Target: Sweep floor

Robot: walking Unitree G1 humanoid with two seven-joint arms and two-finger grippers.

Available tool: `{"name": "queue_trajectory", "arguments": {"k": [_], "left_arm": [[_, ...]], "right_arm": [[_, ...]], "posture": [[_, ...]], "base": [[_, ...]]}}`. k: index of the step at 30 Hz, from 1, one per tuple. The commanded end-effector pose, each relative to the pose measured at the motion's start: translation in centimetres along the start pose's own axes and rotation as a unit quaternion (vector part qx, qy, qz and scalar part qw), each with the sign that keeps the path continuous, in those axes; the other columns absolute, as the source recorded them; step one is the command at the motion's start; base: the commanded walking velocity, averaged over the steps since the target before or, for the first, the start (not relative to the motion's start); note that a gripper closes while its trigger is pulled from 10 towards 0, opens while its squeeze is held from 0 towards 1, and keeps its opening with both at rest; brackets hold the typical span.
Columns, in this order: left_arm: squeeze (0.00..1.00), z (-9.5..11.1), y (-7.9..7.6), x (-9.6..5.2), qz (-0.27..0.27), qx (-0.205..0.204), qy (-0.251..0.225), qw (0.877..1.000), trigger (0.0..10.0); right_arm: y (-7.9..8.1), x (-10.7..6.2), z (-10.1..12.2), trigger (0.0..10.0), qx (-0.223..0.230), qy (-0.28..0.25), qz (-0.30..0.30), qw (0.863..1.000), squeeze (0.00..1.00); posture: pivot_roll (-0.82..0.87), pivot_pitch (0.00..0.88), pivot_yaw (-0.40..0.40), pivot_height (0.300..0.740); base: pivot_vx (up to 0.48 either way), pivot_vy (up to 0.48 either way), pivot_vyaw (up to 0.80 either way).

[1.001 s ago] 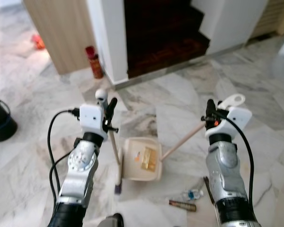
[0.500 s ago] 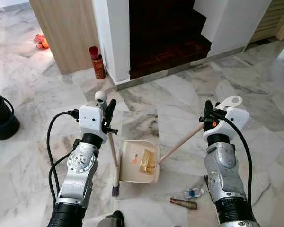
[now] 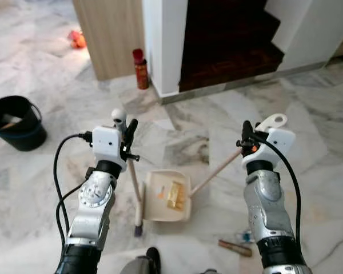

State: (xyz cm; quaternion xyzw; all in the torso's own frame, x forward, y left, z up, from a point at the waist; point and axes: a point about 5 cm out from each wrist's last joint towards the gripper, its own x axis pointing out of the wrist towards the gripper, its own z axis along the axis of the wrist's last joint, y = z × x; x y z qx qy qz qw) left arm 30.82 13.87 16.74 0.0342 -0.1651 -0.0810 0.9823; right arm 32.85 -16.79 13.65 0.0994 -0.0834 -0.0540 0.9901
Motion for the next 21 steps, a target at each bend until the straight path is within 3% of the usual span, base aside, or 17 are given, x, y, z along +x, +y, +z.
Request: {"name": "queue_trajectory", "arguments": {"k": [1,15,21], "left_arm": [[0.0,0.85,-0.34,0.3,-0.006,-0.008,-0.019,1.0,10.0],[0.0,0.88,-0.28,0.32,-0.004,-0.007,-0.019,1.0,10.0],[0.0,0.9,-0.27,0.31,-0.004,-0.007,-0.018,1.0,10.0]], "right_arm": [[0.06,0.25,1.05,10.0,0.003,-0.022,0.002,1.0,0.0],[0.33,0.31,1.08,10.0,-0.003,-0.021,0.012,1.0,0.0],[0.45,0.28,1.05,10.0,-0.001,-0.021,0.015,1.0,0.0]], "posture": [[0.04,0.192,-0.028,0.74],[0.04,0.194,-0.031,0.74],[0.04,0.194,-0.031,0.74]], "base": [[0.0,0.262,0.0],[0.0,0.259,0.0],[0.0,0.259,0.76]]}}
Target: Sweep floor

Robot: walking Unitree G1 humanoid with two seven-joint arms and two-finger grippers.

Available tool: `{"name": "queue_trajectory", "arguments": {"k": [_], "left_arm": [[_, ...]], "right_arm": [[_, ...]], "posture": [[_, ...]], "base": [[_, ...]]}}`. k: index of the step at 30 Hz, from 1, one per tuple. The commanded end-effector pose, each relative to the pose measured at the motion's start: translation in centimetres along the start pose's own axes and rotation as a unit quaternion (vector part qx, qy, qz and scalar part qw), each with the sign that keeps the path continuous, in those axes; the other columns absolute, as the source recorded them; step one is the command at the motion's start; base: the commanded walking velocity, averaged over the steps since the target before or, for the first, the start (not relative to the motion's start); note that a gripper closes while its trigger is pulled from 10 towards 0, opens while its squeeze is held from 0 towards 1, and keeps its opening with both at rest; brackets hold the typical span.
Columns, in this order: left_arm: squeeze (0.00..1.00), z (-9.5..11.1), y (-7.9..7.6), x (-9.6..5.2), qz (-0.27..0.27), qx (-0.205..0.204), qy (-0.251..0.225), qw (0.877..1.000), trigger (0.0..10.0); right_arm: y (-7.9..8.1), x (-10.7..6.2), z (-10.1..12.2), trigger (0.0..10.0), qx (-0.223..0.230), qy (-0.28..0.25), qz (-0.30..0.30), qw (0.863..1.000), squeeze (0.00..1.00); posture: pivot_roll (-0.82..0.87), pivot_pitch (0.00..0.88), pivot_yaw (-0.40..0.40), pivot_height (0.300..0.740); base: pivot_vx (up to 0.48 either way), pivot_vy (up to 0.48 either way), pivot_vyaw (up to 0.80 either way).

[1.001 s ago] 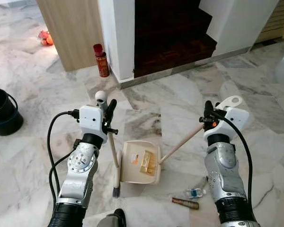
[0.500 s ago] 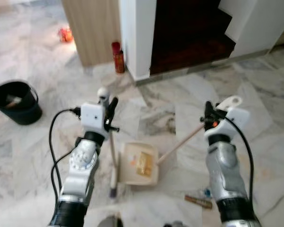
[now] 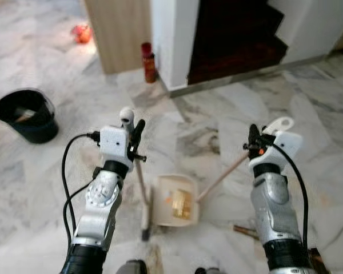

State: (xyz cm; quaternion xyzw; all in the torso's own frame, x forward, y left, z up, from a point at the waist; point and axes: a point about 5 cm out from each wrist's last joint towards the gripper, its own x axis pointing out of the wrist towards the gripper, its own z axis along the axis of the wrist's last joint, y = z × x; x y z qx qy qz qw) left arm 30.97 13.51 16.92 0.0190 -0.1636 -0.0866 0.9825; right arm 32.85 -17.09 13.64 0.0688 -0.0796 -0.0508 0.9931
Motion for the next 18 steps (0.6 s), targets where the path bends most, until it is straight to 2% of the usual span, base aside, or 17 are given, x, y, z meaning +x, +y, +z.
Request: {"name": "queue_trajectory", "arguments": {"k": [1,10,14,18], "left_arm": [[0.0,0.77,0.03,0.06,-0.001,0.01,-0.018,1.0,10.0],[0.0,0.8,0.03,0.14,0.0,0.01,-0.017,1.0,10.0],[0.0,0.77,0.02,0.12,0.0,0.011,-0.017,1.0,10.0],[0.0,0.75,-0.02,0.14,0.0,0.012,-0.016,1.0,10.0]], "right_arm": [[0.69,0.24,1.02,10.0,0.035,-0.022,0.009,0.999,0.0],[0.93,0.3,1.07,10.0,0.029,-0.024,0.015,0.999,0.0],[1.0,0.27,1.05,10.0,0.032,-0.024,0.017,0.999,0.0],[1.0,0.24,0.99,10.0,0.038,-0.021,0.018,0.999,0.0]], "posture": [[0.04,0.193,-0.031,0.74],[0.05,0.188,-0.032,0.74],[0.04,0.184,-0.031,0.74],[0.04,0.179,-0.029,0.74]], "base": [[0.0,0.262,0.0],[0.0,0.262,0.0],[0.0,0.261,0.55],[0.0,0.259,0.0]]}}
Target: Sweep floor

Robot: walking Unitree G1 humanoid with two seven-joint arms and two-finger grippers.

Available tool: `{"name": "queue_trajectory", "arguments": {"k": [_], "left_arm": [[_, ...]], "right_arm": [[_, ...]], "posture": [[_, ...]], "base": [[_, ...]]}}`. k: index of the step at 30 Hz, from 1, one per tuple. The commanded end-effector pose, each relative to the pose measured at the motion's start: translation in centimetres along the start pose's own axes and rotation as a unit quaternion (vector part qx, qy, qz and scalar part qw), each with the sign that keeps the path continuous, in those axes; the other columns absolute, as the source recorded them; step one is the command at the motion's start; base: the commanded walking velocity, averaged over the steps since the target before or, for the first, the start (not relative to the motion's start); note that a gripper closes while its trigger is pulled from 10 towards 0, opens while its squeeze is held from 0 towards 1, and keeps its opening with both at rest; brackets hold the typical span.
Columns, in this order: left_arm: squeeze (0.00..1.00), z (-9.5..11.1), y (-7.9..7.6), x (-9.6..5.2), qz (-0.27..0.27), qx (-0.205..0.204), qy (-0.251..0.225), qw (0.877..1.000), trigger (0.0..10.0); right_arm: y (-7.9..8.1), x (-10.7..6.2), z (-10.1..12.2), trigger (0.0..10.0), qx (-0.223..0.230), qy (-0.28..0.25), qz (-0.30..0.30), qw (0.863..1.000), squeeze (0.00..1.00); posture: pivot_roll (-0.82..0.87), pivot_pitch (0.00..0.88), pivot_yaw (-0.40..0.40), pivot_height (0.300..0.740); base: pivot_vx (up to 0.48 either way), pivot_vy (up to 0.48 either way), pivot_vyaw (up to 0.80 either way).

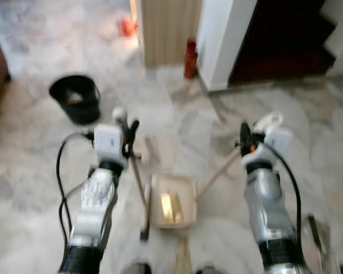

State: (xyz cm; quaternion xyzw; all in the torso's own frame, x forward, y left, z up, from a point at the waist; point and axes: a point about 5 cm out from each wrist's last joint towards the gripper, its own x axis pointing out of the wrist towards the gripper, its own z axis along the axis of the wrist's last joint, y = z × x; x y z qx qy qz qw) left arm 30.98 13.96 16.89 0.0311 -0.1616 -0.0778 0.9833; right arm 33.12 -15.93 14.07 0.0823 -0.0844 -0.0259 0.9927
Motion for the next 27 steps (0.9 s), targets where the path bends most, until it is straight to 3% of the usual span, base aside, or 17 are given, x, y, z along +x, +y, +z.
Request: {"name": "queue_trajectory", "arguments": {"k": [1,11,19,27], "left_arm": [[0.0,0.81,-0.48,0.22,-0.007,-0.001,-0.019,1.0,10.0],[0.0,0.84,-0.51,0.25,-0.005,-0.002,-0.019,1.0,10.0],[0.0,0.8,-0.49,0.25,-0.002,0.0,-0.016,1.0,10.0],[0.0,0.64,-0.58,0.23,0.003,0.006,-0.013,1.0,10.0]], "right_arm": [[-0.2,0.04,0.76,10.0,0.022,-0.019,-0.005,1.0,0.0],[0.2,0.03,0.69,10.0,0.018,-0.017,0.008,1.0,0.0],[0.34,-0.02,0.56,10.0,0.021,-0.012,0.014,1.0,0.0],[0.47,-0.06,0.45,10.0,0.028,-0.007,0.021,0.999,0.0]], "posture": [[0.04,0.179,-0.029,0.74],[0.05,0.174,-0.029,0.74],[0.04,0.181,-0.03,0.74],[0.04,0.187,-0.031,0.74]], "base": [[0.0,0.259,0.0],[0.0,0.259,0.0],[0.0,0.258,0.61],[0.0,0.0,0.0]]}}
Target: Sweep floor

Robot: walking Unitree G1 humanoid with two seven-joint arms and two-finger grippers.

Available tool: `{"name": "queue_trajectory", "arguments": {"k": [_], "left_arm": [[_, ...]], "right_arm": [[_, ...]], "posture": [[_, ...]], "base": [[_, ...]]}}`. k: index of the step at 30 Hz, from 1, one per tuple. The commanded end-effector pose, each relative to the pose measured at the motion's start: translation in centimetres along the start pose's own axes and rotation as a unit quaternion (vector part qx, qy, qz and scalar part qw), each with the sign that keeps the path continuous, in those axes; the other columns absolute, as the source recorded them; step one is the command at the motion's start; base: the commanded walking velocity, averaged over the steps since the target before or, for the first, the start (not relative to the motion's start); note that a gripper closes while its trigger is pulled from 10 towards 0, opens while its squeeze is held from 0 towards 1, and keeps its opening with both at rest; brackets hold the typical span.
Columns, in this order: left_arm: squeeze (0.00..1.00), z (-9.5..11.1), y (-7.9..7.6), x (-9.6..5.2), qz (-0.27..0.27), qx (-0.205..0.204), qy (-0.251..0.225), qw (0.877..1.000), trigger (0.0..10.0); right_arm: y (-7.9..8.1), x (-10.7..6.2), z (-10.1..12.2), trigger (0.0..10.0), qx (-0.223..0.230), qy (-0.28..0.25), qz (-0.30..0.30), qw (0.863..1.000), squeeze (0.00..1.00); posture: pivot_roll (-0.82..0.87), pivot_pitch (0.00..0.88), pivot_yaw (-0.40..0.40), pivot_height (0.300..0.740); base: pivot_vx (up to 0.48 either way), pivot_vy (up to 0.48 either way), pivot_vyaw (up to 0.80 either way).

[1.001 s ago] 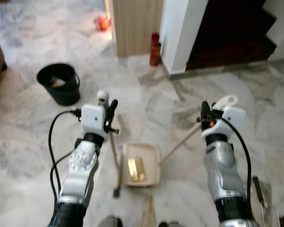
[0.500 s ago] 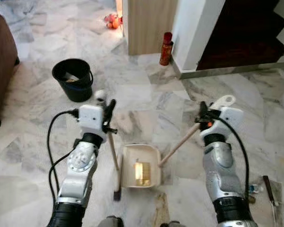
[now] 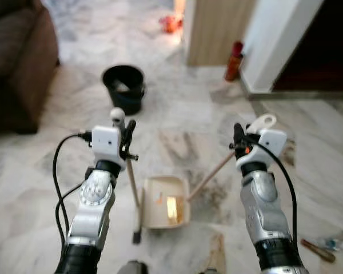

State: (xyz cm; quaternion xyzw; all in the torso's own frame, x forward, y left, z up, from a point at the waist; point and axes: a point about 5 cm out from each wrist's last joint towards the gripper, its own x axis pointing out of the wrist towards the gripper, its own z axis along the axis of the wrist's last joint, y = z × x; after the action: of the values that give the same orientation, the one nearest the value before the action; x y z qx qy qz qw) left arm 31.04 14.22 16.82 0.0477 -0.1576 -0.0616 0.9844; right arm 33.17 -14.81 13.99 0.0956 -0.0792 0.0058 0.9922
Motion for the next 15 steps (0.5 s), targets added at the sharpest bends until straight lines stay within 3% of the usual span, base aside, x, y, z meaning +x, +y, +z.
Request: {"name": "queue_trajectory", "arguments": {"k": [1,13,15], "left_arm": [[0.0,0.77,-0.87,0.21,-0.01,-0.013,-0.02,1.0,10.0],[0.0,0.64,-0.66,0.22,-0.002,-0.003,-0.013,1.0,10.0],[0.0,0.56,-0.52,0.21,0.0,0.002,-0.01,1.0,10.0]], "right_arm": [[-0.57,-0.07,0.69,10.0,0.012,-0.015,-0.007,1.0,0.0],[-0.26,-0.08,0.68,10.0,0.009,-0.014,0.007,1.0,0.0],[0.03,-0.09,0.84,10.0,0.006,-0.02,0.018,1.0,0.0]], "posture": [[0.04,0.187,-0.031,0.74],[0.05,0.192,-0.029,0.74],[0.05,0.192,-0.029,0.74]], "base": [[0.0,0.0,0.0],[0.043,0.0,0.0],[0.0,0.0,0.63]]}}
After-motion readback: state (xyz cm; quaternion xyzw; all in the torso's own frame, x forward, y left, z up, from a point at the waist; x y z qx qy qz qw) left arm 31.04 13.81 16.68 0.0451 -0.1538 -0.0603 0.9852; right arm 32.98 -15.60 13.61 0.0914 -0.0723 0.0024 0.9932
